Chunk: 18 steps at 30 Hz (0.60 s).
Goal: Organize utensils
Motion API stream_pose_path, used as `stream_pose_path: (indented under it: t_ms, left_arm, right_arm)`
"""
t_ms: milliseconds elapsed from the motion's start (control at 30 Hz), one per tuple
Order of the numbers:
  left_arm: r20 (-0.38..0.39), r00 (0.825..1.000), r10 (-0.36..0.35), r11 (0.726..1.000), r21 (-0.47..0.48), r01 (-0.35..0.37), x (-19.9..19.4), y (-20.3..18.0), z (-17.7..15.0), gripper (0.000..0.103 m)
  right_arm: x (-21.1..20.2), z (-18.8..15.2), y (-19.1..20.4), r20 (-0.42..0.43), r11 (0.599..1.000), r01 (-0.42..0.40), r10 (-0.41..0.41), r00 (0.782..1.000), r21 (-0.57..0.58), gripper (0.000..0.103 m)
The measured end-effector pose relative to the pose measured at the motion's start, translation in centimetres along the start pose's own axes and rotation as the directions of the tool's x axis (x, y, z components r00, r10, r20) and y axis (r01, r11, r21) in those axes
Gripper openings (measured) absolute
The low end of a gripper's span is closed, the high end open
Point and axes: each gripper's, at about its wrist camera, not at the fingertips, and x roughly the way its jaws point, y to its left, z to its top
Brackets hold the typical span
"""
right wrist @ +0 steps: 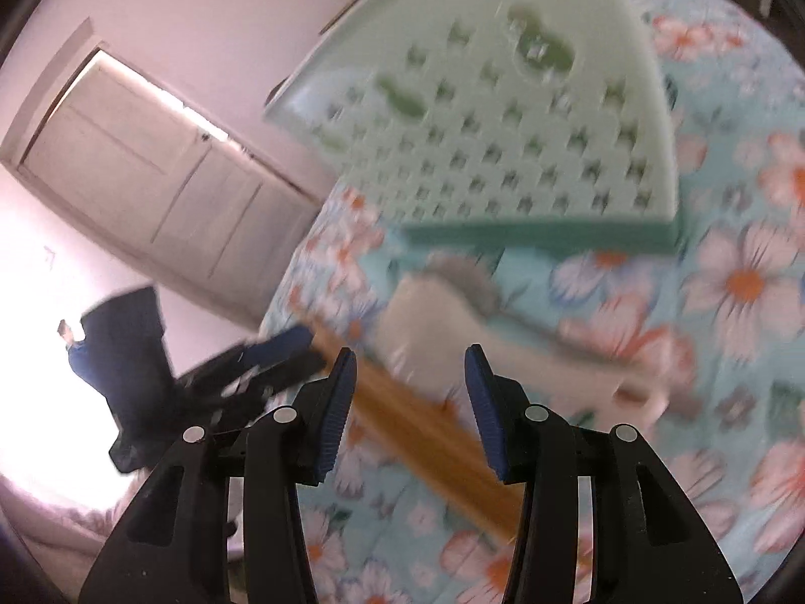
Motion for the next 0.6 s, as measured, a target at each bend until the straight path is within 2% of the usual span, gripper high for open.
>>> stream_pose_path:
  t_ms: [100,233,367,467,600]
  left_arm:
    - [0.001,1.000,-0.011,1.000,0.014,0.011,0.0,-0.5,-0.1,0.055]
    - [-0.001,0.999,-0.037,0.999,0.032,0.037,0.1,-1.3,-0.2,0.054]
    - [-0.006,0.998,-0.066,0.995,0.068,0.066,0.7,-2.4,-0.2,0.044]
    - [-0.022,0.998,-0.061,0.993,0.096,0.063,1.5,-3.3,-0.3,0.036]
    - [-0.024,0.998,-0.057,0.990,0.125,0.059,1.7,-4.1,-0.6,0.035]
  right_arm:
    - [0.6,1.1,-0.6,-0.011,0.999,0.034,-0.034,0.999,0.006,0.044]
    - [1.9,2.0,-1.1,-0.082,1.000,0.012,-0.011,0.997,0.013,0.045]
    - [3.2,3.0,-1.6,-0.141,1.000,0.001,0.002,0.990,0.020,0.047]
    - [3.9,3.3,-1.4,-0.177,0.999,-0.036,0.039,0.983,0.021,0.048]
    - [3.7,3.2,-1.1,-0.188,0.996,-0.090,0.094,0.978,0.026,0.049]
